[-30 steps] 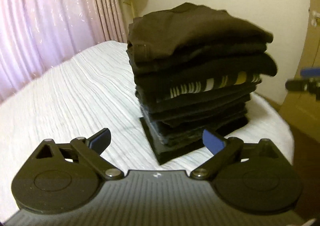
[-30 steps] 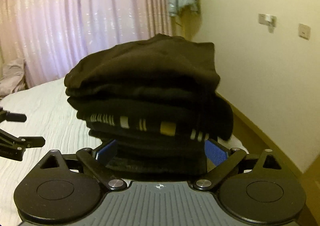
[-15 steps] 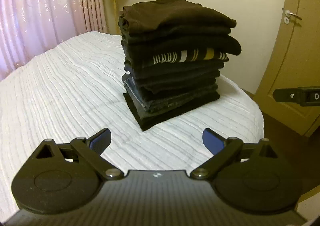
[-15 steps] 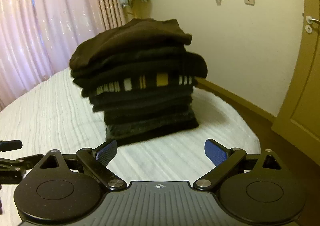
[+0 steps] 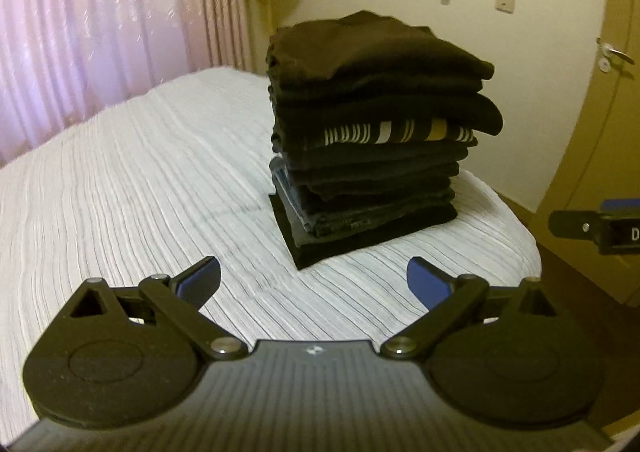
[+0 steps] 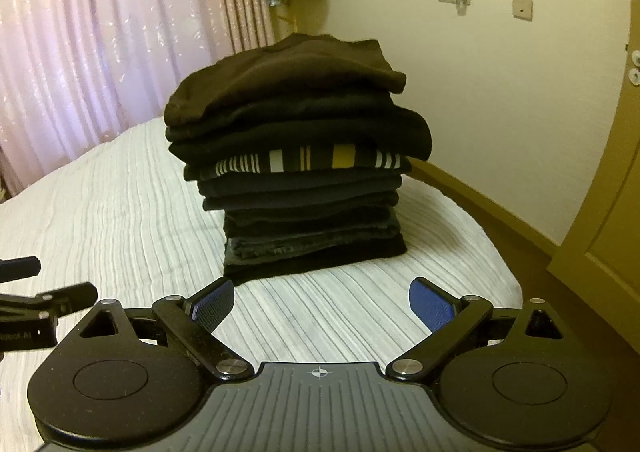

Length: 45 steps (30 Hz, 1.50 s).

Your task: Fold clothes

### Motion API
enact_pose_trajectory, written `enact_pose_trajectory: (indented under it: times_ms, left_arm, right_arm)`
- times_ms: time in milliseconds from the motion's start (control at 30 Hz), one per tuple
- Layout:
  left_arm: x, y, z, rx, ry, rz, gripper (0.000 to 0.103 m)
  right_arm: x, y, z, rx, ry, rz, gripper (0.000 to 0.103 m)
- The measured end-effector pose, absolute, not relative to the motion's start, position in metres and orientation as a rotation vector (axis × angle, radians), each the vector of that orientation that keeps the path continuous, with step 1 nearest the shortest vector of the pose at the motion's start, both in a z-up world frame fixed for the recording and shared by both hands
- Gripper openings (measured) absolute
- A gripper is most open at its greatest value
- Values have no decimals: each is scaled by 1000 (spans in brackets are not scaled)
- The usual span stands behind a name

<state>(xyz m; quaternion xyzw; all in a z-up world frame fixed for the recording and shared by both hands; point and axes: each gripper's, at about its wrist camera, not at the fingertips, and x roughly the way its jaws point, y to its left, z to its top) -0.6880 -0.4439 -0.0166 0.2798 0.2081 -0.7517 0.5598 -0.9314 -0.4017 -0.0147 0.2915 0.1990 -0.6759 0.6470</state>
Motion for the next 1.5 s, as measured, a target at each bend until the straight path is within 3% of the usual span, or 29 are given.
enact_pose_trajectory:
  times_ms: [1500]
  left_arm:
    - [-729,-448,-43,777,599,-1667,98]
  right_arm:
    - [-952,-410,-42,751,543,-1478,97]
